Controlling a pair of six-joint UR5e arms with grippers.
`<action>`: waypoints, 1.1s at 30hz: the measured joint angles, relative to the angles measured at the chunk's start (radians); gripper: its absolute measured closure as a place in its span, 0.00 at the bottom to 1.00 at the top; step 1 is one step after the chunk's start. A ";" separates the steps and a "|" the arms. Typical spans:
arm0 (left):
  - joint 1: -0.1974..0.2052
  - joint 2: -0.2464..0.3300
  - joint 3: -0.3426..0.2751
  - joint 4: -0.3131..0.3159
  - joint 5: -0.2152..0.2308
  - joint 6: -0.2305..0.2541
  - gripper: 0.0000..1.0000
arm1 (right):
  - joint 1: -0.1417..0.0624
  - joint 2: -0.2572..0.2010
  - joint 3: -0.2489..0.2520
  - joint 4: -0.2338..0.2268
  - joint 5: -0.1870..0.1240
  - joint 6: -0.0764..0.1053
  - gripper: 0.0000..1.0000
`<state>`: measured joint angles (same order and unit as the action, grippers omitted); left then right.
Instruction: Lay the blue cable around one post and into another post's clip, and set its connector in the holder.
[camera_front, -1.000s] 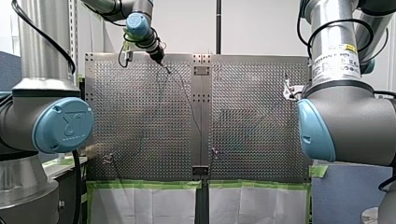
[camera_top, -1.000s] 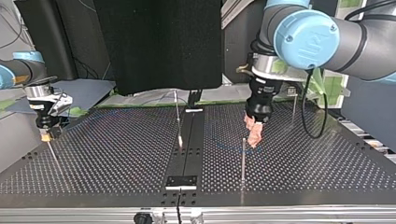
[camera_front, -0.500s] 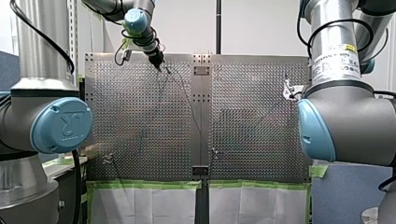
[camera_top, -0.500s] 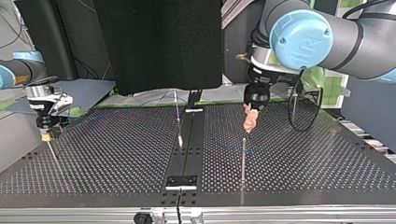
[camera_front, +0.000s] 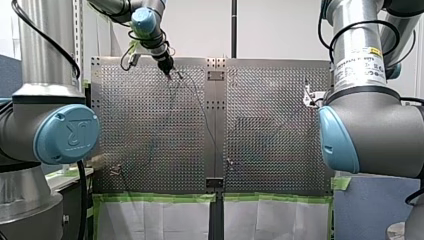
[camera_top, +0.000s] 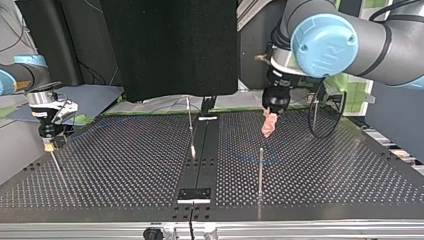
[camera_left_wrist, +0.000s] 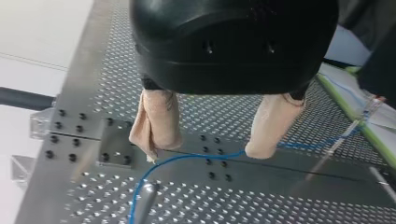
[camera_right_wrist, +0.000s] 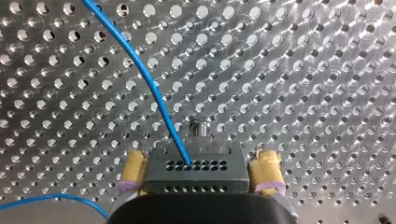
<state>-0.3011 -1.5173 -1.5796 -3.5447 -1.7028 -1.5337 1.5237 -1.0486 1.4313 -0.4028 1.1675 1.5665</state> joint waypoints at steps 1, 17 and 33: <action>0.001 0.000 0.000 0.009 0.008 -0.008 0.00 | 0.000 0.000 0.000 0.000 0.000 0.000 0.00; 0.010 0.001 0.000 0.161 0.044 -0.079 0.00 | -0.005 0.000 0.000 -0.002 0.000 0.001 0.00; 0.020 0.001 0.000 0.285 0.032 -0.081 0.00 | -0.005 0.000 0.000 0.002 -0.001 0.000 0.00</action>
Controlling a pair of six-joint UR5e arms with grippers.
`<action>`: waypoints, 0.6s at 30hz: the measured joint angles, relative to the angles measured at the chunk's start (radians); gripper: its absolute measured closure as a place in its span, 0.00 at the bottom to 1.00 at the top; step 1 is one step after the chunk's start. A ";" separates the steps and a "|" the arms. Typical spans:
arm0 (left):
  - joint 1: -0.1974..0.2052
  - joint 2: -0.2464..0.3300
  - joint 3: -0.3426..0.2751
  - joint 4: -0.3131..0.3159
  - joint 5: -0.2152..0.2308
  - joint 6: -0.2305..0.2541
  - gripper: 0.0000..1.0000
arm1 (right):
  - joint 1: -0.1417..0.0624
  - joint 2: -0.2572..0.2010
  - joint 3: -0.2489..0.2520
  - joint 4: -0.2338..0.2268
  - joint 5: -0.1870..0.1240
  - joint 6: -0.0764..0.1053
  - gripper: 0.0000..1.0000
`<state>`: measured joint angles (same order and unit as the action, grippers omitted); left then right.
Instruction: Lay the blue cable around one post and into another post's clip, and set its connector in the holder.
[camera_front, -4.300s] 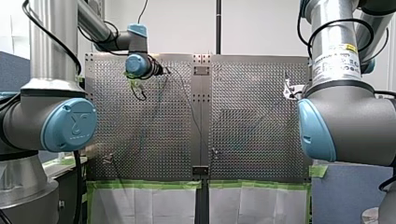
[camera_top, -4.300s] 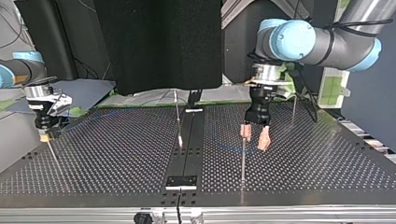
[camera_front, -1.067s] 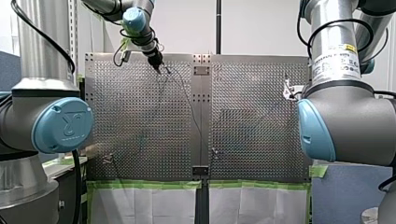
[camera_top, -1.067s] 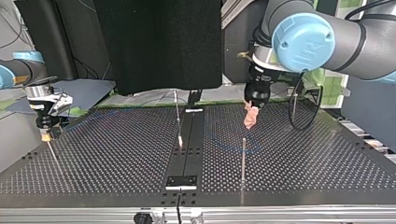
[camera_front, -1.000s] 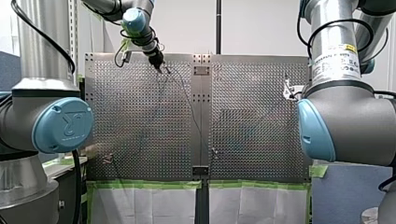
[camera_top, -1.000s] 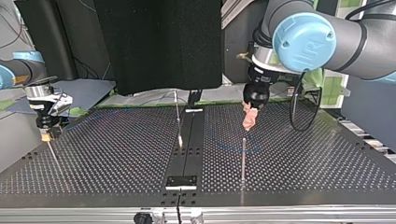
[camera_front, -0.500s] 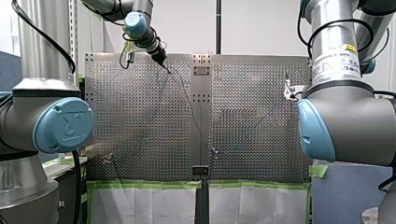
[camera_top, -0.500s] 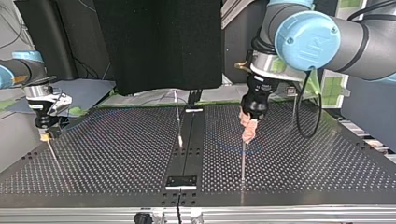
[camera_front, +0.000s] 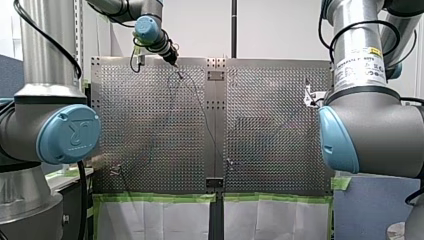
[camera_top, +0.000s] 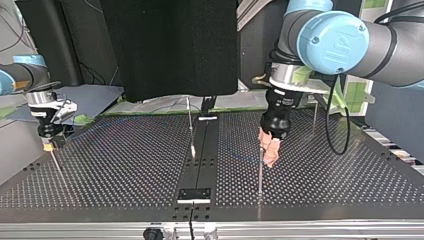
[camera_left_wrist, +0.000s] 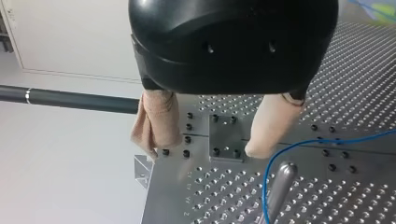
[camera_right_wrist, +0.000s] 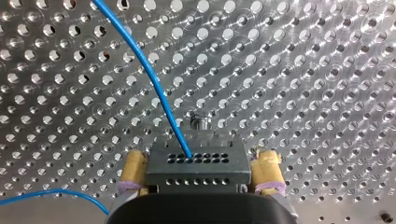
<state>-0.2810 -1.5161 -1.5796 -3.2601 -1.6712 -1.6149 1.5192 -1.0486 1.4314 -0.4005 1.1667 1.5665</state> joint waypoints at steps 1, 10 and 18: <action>0.000 0.000 0.000 0.002 0.000 0.000 0.00 | 0.000 0.000 0.000 0.000 0.000 0.000 0.00; 0.004 0.000 0.000 -0.014 -0.024 -0.040 0.00 | 0.000 0.000 0.000 -0.001 0.001 0.000 0.00; 0.010 0.000 0.000 -0.028 -0.024 -0.068 0.00 | -0.001 0.000 -0.001 0.000 0.001 0.000 0.00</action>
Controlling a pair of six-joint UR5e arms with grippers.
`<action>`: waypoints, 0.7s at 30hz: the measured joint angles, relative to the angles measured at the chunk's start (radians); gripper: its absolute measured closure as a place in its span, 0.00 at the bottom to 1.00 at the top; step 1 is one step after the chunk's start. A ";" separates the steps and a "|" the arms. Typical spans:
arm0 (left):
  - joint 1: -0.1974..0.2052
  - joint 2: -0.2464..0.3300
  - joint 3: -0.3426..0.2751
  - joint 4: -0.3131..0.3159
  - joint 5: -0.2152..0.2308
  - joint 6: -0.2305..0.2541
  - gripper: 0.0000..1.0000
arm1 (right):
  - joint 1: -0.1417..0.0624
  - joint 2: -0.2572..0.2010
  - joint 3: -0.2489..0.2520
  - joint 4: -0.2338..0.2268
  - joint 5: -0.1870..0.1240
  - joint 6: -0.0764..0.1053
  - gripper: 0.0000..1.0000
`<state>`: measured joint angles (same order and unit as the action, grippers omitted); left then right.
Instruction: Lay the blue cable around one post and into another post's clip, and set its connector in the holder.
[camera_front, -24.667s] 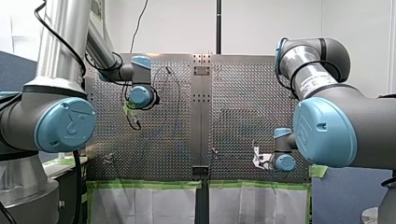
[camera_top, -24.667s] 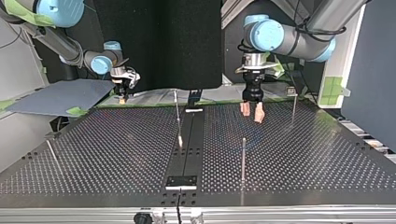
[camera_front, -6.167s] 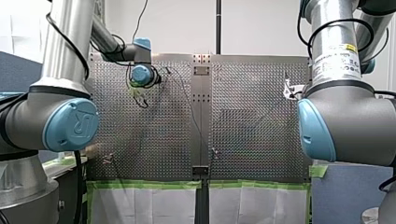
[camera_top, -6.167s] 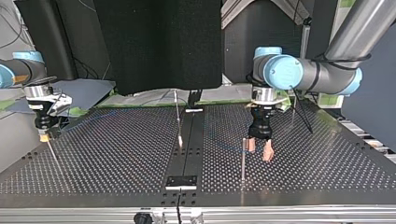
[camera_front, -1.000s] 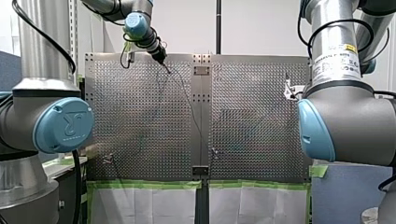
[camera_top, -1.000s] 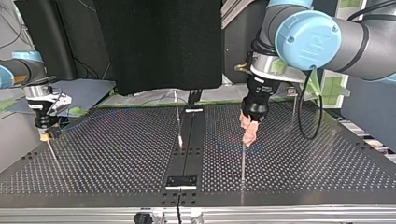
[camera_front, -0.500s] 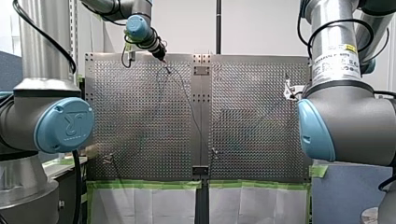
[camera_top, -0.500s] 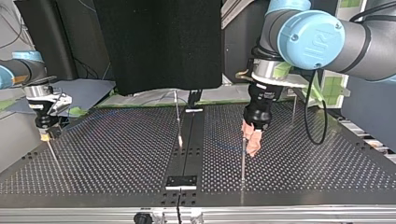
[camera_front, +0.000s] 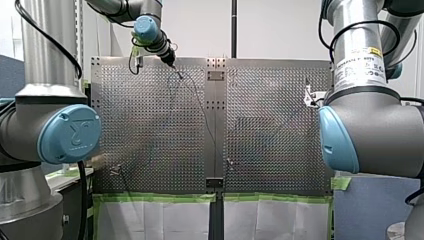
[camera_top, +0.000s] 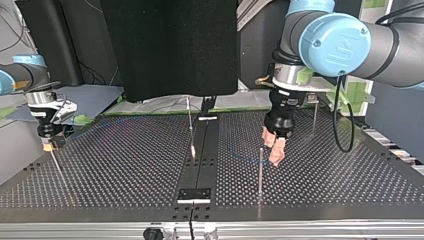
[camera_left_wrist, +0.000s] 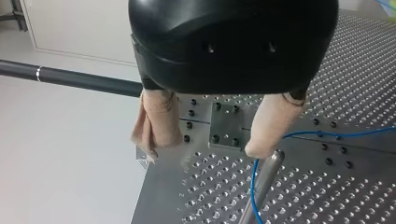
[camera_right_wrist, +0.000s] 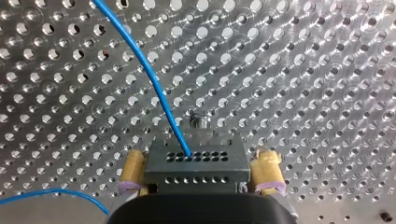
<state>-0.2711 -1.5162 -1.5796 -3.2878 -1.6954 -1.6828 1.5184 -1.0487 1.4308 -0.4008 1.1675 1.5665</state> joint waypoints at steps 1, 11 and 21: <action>0.000 0.000 0.000 -0.001 0.000 0.000 0.00 | 0.000 0.000 0.000 0.000 0.000 0.000 0.00; 0.003 0.000 0.000 -0.008 0.000 0.003 0.00 | 0.001 0.000 0.000 0.000 0.000 0.000 0.00; 0.007 0.000 0.000 -0.019 -0.010 0.004 0.00 | 0.001 0.000 0.001 0.000 0.000 0.000 0.00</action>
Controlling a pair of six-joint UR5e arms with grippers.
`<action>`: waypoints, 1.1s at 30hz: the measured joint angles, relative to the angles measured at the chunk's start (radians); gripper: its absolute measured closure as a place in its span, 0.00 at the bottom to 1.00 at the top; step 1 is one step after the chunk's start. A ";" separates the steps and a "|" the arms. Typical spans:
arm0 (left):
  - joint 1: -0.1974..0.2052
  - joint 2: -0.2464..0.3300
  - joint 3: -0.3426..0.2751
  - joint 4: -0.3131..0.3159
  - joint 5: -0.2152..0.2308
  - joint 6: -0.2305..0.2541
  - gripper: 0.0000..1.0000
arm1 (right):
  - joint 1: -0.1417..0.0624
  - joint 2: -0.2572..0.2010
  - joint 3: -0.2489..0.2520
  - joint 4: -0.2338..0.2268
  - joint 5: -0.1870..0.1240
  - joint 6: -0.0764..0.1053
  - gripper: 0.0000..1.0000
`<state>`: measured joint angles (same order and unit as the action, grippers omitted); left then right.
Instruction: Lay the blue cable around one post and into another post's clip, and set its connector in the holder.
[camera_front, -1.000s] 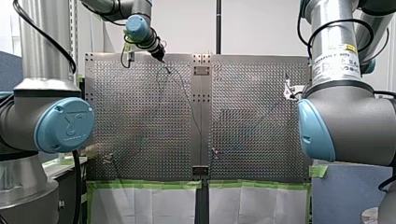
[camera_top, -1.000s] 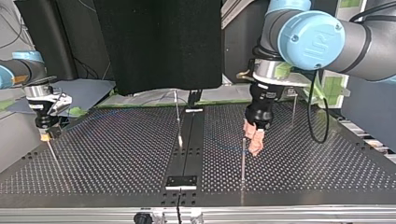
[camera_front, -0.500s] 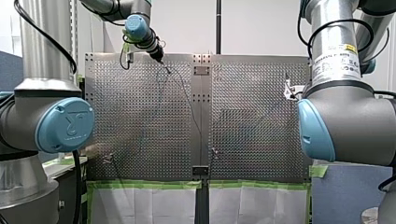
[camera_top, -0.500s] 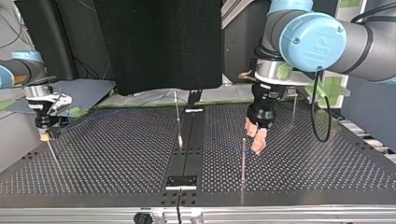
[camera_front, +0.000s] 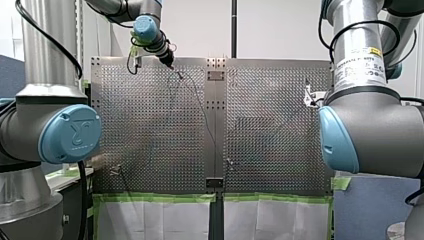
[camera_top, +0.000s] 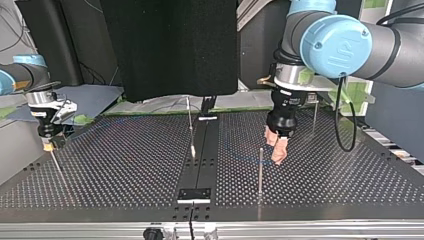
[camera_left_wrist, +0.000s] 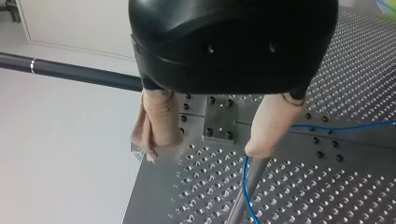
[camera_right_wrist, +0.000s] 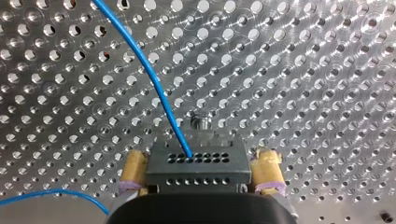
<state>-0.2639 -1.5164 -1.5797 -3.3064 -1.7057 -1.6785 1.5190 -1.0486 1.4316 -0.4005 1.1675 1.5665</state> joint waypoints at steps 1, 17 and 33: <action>0.001 0.000 0.000 0.000 0.000 0.000 0.00 | 0.000 0.000 0.000 0.000 0.000 0.000 0.00; 0.008 0.000 0.000 -0.005 -0.001 -0.001 0.00 | -0.002 0.000 -0.001 0.000 0.000 0.000 0.00; 0.015 0.000 0.000 -0.007 0.001 0.002 0.00 | -0.003 0.000 0.000 -0.001 0.000 0.000 0.00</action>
<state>-0.2487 -1.5160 -1.5796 -3.3136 -1.7044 -1.6766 1.5164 -1.0487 1.4312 -0.4019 1.1674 1.5665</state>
